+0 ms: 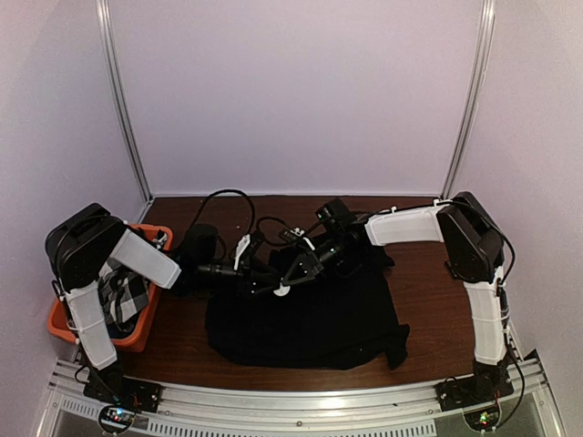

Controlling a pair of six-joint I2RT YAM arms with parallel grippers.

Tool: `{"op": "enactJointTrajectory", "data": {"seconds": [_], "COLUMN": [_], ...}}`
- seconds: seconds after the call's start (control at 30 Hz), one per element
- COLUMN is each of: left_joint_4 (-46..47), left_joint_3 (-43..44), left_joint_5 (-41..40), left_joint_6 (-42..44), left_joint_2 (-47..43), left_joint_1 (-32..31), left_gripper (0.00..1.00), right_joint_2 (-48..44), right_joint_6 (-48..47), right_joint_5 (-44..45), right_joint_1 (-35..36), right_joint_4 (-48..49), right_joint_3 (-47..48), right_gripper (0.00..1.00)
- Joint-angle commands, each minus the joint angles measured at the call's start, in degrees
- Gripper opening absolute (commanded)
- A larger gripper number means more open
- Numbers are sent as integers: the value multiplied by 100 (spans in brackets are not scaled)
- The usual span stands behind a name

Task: Pin the brooch onto the clothing
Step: Cross the brooch on the flattened clothing.

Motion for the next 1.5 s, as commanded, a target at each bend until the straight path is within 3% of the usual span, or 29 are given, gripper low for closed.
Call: {"op": "enactJointTrajectory", "data": {"seconds": [0.0, 0.43, 0.77, 1.03, 1.17, 1.47], "left_joint_4": [-93, -216, -168, -531, -512, -515], "left_joint_3": [172, 283, 315, 527, 578, 657], "left_joint_5": [159, 262, 655, 828, 952, 1161], "left_joint_6": [140, 59, -56, 110, 59, 10], "left_joint_2": [176, 351, 514, 607, 648, 776], "left_joint_1": [5, 5, 4, 0, -4, -3], "left_gripper": [56, 52, 56, 59, 57, 43], "right_joint_2": [-321, -322, -312, -154, 20, 86], "right_joint_6": [-143, -553, -713, -1301, -1728, -1841], "right_joint_5": [-257, -254, -317, -295, -252, -142], "right_joint_1": [58, 74, 80, 151, 233, 296], "right_joint_4": [-42, -549, -671, -1321, -1847, -2017], "right_joint_3": [31, 164, 204, 517, 740, 913], "right_gripper": [0, 0, 0, 0, 0, 0]}}
